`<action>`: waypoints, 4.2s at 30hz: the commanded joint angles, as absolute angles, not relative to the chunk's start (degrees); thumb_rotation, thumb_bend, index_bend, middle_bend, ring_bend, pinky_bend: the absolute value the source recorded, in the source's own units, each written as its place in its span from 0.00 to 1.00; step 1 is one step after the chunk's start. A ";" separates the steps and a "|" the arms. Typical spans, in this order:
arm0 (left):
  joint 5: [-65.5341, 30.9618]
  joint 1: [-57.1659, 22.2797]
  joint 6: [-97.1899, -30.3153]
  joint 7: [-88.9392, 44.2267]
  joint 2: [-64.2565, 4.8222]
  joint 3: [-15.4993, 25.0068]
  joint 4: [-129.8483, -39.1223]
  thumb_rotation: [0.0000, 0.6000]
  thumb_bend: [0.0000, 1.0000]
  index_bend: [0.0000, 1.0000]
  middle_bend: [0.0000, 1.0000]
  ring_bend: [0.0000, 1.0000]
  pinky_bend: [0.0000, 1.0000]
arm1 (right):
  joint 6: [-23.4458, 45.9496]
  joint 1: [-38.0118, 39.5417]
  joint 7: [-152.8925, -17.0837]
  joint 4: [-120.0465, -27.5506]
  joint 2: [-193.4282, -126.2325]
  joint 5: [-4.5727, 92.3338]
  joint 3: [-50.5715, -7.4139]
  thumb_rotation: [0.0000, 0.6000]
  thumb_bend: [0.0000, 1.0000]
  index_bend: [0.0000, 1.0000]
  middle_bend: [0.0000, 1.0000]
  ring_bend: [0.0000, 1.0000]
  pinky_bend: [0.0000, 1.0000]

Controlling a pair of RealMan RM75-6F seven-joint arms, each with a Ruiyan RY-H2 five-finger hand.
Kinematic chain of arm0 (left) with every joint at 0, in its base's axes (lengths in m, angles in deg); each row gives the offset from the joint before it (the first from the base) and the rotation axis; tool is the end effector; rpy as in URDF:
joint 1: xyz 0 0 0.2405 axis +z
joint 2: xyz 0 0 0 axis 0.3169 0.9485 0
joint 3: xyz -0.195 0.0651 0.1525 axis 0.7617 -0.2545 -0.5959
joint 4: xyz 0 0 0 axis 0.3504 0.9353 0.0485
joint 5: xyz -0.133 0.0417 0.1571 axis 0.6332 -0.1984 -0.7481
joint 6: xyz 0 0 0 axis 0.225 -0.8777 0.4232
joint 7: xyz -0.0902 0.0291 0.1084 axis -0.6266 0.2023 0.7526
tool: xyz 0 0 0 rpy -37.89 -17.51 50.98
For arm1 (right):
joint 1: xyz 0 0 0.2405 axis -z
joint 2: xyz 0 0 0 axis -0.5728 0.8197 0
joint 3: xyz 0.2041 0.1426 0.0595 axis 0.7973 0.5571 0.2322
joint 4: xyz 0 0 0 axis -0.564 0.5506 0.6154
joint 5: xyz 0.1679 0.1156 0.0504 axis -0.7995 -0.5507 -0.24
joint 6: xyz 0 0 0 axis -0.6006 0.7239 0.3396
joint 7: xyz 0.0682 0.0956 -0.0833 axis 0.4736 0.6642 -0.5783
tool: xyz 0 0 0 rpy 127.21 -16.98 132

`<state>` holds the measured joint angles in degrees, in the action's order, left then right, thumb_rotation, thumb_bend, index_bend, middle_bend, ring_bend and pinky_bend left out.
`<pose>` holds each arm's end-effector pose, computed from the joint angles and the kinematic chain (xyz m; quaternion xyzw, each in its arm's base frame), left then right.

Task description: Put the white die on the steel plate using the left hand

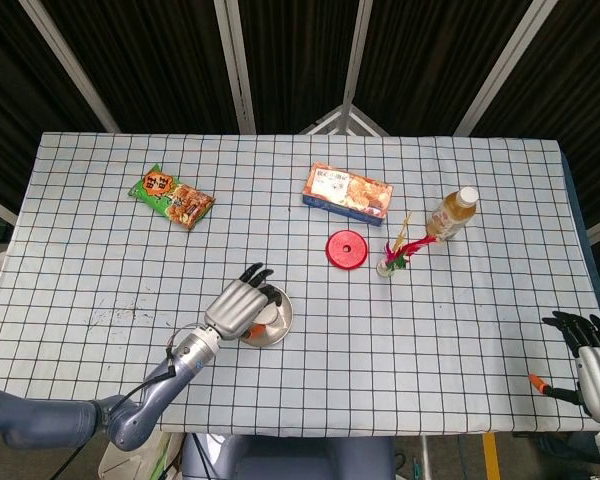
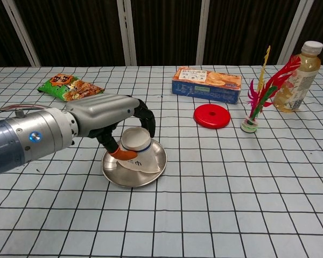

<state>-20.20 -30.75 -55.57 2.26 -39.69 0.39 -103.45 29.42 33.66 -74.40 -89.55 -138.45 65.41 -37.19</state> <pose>-0.0898 0.2982 -0.0592 -0.8096 -0.3345 -0.3665 0.3136 -0.3401 -0.1578 0.1696 0.5500 -0.4680 0.3861 0.5739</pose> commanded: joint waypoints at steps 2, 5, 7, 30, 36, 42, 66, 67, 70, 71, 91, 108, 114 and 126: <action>-18.38 -30.91 -53.42 2.47 -36.30 0.50 -107.23 1.00 0.46 0.36 0.43 0.09 0.00 | 29.34 33.61 -74.52 -89.65 -138.47 65.43 -37.21 1.00 0.10 0.25 0.19 0.13 0.00; -17.49 -30.94 -53.16 3.92 -34.98 0.10 -108.70 1.00 0.46 0.35 0.43 0.09 0.00 | 29.32 33.63 -74.54 -89.68 -138.47 65.38 -37.23 1.00 0.10 0.25 0.19 0.13 0.00; -16.46 -30.80 -52.95 4.50 -34.35 -0.17 -109.47 1.00 0.46 0.35 0.43 0.09 0.00 | 29.26 33.60 -74.67 -89.75 -138.49 65.32 -37.20 1.00 0.10 0.25 0.19 0.13 0.00; -16.43 -31.79 -57.82 10.38 -42.72 2.81 -98.82 1.00 0.46 0.37 0.42 0.09 0.01 | 28.65 33.53 -74.43 -89.84 -138.37 65.02 -37.35 1.00 0.10 0.25 0.19 0.13 0.00; -17.05 -31.74 -57.35 8.93 -43.45 3.15 -98.90 1.00 0.45 0.35 0.41 0.09 0.00 | 28.85 33.61 -74.30 -89.85 -138.27 65.08 -37.34 1.00 0.10 0.25 0.19 0.13 0.00; -17.26 -31.48 -57.14 8.60 -41.96 3.29 -101.32 1.00 0.45 0.33 0.39 0.08 0.00 | 28.90 33.60 -74.30 -89.96 -138.26 65.27 -37.39 1.00 0.10 0.25 0.19 0.13 0.00; -14.17 -24.52 -61.41 4.82 -25.78 3.19 -108.90 1.00 0.44 0.35 0.39 0.08 0.00 | 29.06 33.74 -74.27 -90.11 -138.12 65.07 -37.33 1.00 0.10 0.25 0.19 0.13 0.00; -13.73 -24.11 -61.06 3.82 -25.39 3.12 -108.38 1.00 0.44 0.35 0.39 0.08 0.00 | 29.05 33.75 -74.30 -90.12 -138.12 65.04 -37.33 1.00 0.10 0.25 0.19 0.13 0.00; -12.84 -23.12 -60.07 1.25 -24.66 2.94 -105.93 1.00 0.44 0.35 0.39 0.07 0.00 | 28.95 33.72 -74.49 -90.10 -138.14 64.97 -37.34 1.00 0.10 0.25 0.19 0.13 0.00; -12.49 -22.84 -59.67 0.45 -24.58 2.91 -104.82 1.00 0.44 0.35 0.39 0.07 0.00 | 28.87 33.69 -74.56 -90.09 -138.17 64.95 -37.35 1.00 0.10 0.25 0.19 0.13 0.00; -10.32 -23.02 -52.97 -4.89 -28.04 3.66 -95.33 1.00 0.15 0.01 0.00 0.00 0.00 | 28.60 33.62 -74.88 -90.06 -138.28 64.78 -37.37 1.00 0.10 0.25 0.19 0.13 0.00; -31.73 -2.71 -85.98 5.18 -15.05 -8.51 -116.79 1.00 0.13 0.15 0.04 0.00 0.00 | 29.27 33.84 -74.94 -90.68 -137.97 65.42 -37.51 1.00 0.10 0.25 0.19 0.13 0.00; -30.19 4.19 -92.50 0.74 -17.47 -9.03 -112.04 1.00 0.14 0.15 0.06 0.00 0.00 | 29.89 33.85 -75.58 -90.94 -138.06 66.05 -37.48 1.00 0.10 0.25 0.19 0.13 0.00; -31.01 6.39 -91.69 -2.53 -18.96 -8.22 -108.06 1.00 0.16 0.16 0.05 0.00 0.00 | 30.90 33.82 -76.88 -91.51 -138.48 67.25 -37.53 1.00 0.10 0.25 0.19 0.13 0.00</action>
<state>-29.95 5.91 -91.15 -1.96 -18.73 -8.22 -108.39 30.87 33.83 -76.86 -91.48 -138.46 67.21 -37.54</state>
